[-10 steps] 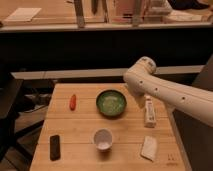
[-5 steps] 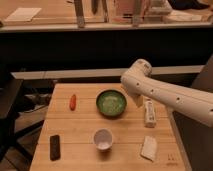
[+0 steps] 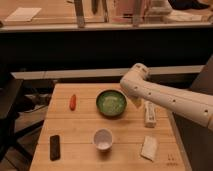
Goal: Pick up the ceramic bowl
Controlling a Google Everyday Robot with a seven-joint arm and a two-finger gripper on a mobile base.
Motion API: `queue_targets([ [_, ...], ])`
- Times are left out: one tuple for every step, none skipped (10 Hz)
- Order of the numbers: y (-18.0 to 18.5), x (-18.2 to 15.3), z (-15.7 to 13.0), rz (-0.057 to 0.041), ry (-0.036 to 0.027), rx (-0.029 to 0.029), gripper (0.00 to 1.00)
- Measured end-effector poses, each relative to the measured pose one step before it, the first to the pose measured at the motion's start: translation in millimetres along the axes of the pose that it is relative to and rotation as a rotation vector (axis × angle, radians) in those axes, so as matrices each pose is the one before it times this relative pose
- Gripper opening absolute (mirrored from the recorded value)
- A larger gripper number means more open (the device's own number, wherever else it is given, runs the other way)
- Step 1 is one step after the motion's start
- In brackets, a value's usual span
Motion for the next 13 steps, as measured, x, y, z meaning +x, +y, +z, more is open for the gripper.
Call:
queue_targets([
  [0.45, -1.3, 7.62, -0.01728, 0.00058, 0.00501, 0.8],
  [0.67, -1.47, 6.37, -0.01029, -0.00001, 0.0028, 0.8],
  [0.67, -1.44, 5.43, -0.00906, -0.00118, 0.00189, 0.8],
  [0.27, -0.55, 2.3, -0.01094, -0.00182, 0.00317, 0.8],
  [0.63, -0.85, 3.06, -0.01178, -0.00314, 0.0021, 0.8],
  [0.86, -1.39, 3.49, -0.01009, -0.00302, 0.00028, 0.8],
  [-1.18, -2.15, 4.25, -0.01603, -0.00375, 0.00409, 0.8],
  [-0.58, -2.19, 4.61, -0.01302, -0.00367, 0.0027, 0.8],
  [0.04, -1.27, 3.42, -0.00872, -0.00235, 0.00184, 0.8],
  [0.12, -0.35, 2.12, -0.0114, -0.00233, 0.00278, 0.8],
  [1.65, -1.19, 3.83, -0.01044, -0.00384, 0.00105, 0.8],
  [1.05, 0.12, 3.1, -0.00758, -0.00218, 0.00318, 0.8],
  [2.54, 0.21, 5.24, -0.00654, -0.00355, 0.00114, 0.8],
])
